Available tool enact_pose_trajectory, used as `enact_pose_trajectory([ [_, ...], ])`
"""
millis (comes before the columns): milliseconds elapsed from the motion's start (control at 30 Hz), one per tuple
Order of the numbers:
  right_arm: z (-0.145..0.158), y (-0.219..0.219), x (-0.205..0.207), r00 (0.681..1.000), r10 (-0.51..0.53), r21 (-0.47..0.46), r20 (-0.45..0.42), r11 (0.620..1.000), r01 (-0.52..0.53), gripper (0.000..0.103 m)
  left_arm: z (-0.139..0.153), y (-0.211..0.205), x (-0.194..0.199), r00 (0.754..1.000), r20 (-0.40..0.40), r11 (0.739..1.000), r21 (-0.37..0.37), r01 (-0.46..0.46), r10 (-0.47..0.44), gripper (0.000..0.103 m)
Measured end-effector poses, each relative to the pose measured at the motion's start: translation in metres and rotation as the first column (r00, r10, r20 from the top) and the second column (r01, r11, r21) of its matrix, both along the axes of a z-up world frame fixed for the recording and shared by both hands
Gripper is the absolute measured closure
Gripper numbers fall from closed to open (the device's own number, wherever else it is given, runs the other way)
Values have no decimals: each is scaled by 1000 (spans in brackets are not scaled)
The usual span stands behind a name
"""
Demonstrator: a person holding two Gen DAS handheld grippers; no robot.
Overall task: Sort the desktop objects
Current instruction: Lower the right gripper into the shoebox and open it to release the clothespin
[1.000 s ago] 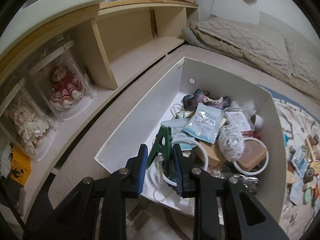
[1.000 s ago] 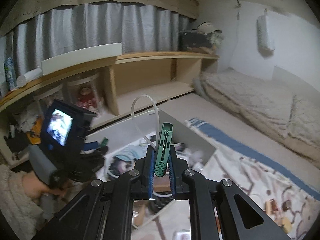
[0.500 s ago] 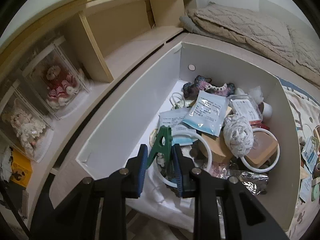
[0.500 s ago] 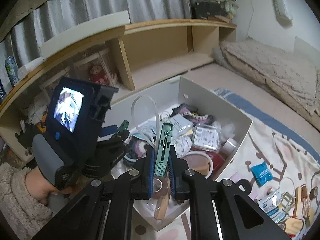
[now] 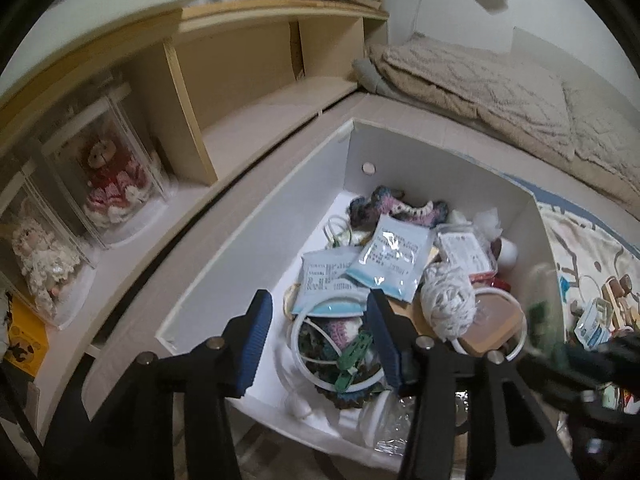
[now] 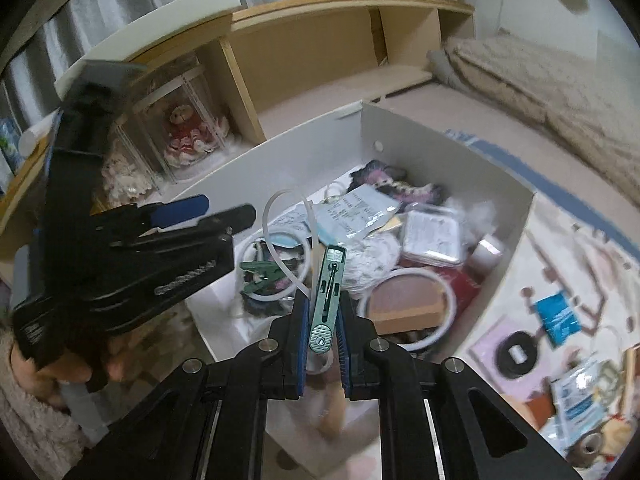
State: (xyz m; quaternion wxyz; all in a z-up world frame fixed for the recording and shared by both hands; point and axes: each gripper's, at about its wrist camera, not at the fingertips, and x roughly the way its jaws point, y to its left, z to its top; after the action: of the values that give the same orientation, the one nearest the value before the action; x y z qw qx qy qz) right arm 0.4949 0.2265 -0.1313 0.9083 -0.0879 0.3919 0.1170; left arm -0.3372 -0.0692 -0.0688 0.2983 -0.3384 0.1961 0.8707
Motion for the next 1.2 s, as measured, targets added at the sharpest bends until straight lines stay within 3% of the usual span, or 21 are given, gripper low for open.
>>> enact_pose_trajectory([
  [133,-18,5,13,999,2,67,-46,998,1,90,10,-7,1,1000,-21,1000,27,4,-3,54],
  [367,-37,4,31,989,-18,99,-148,995,33,90,23,-17,-3,999,-37,997,73,-1,3,54],
  [533,-37,-3,36,986,-35,97,-162,994,51,90,21,-19,-10,1000,-15,996,84,-21,22,54],
  [800,-35,-11,43,977,-14,185,-213,981,54,90,19,-20,-12,1000,-6,996,80,-29,29,54],
  [900,-36,-9,43,976,3,187,-220,982,39,90,20,-22,-12,999,-13,996,76,-39,40,43],
  [933,-37,-8,42,976,9,185,-217,982,32,86,20,-22,-13,999,-16,996,79,-42,44,41],
  [1000,-36,-4,41,977,17,173,-214,985,21,63,21,-24,-13,999,-17,996,82,-46,47,41],
  [1033,-35,-2,39,980,15,160,-200,987,18,44,22,-25,-14,999,-16,995,84,-47,49,41],
  [1067,-33,-1,37,983,18,155,-184,988,11,39,22,-25,-14,999,-15,995,85,-49,50,41],
  [1200,-25,1,34,989,26,162,-148,987,-1,37,22,-26,-14,999,-15,995,83,-49,50,41],
])
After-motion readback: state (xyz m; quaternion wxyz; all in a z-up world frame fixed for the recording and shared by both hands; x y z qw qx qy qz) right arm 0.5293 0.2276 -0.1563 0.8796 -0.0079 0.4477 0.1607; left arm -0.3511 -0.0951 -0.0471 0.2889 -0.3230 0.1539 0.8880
